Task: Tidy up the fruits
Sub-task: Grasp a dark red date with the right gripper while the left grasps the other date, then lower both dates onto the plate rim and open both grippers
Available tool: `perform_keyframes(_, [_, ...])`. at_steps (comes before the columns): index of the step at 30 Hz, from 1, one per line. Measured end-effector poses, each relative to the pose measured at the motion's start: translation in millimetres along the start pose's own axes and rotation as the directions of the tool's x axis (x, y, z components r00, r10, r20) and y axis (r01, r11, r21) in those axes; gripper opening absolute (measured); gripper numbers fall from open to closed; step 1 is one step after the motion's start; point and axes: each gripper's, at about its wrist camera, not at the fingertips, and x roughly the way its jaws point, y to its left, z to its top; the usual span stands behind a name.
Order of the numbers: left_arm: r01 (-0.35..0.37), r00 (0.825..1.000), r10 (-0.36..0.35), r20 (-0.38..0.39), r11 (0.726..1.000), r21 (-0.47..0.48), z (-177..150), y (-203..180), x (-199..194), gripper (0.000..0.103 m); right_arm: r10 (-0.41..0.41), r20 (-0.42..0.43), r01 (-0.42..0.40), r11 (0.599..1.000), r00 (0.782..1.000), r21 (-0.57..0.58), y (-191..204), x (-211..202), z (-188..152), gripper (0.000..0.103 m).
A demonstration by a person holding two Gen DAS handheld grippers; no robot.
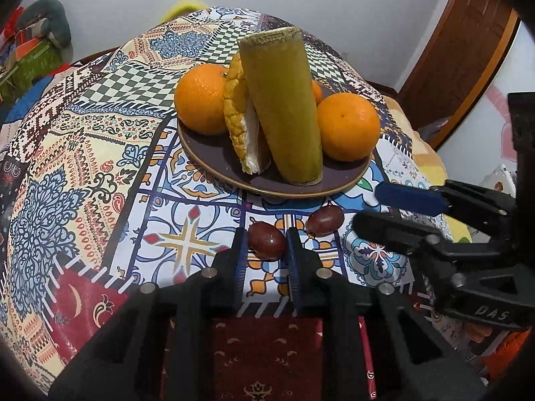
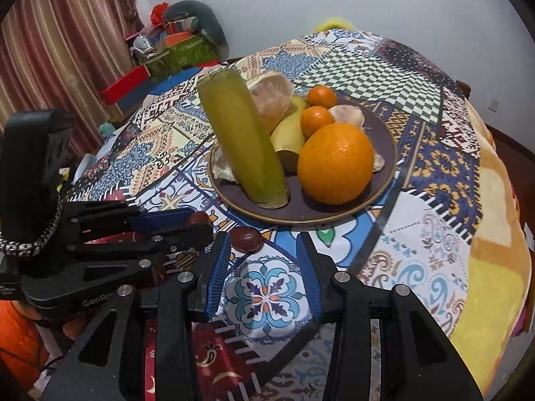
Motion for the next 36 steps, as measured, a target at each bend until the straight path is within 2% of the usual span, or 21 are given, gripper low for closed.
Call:
perform_keyframes(9, [-0.022,0.999,0.023,0.041,1.000,-0.020,-1,12,-15,0.022,0.015,-0.039,-0.017,0.999,0.999,-0.034,8,22,0,0.037])
perform_keyframes(12, [-0.021,0.999,0.023,0.044,0.999,-0.029,-1,15,-16,0.022,0.019,-0.042,-0.020,0.999,0.999,-0.039,8,23,1,0.022])
perform_keyframes(18, [-0.015,0.998,0.016,0.059,1.000,-0.023,3,10,-19,0.022,0.028,-0.033,-0.029,0.999,0.999,-0.029,7,20,1,0.021])
perform_keyframes(29, [0.004,0.995,-0.005,0.102,1.000,0.006,20,-6,-27,0.022,-0.005,0.051,0.004,1.000,0.999,0.031,-16,-11,8,0.021])
perform_keyframes(36, [0.010,0.996,-0.011,0.089,1.000,0.015,31,-10,-14,0.022,-0.032,0.050,0.030,0.999,0.998,0.033,-21,-2,13,0.021])
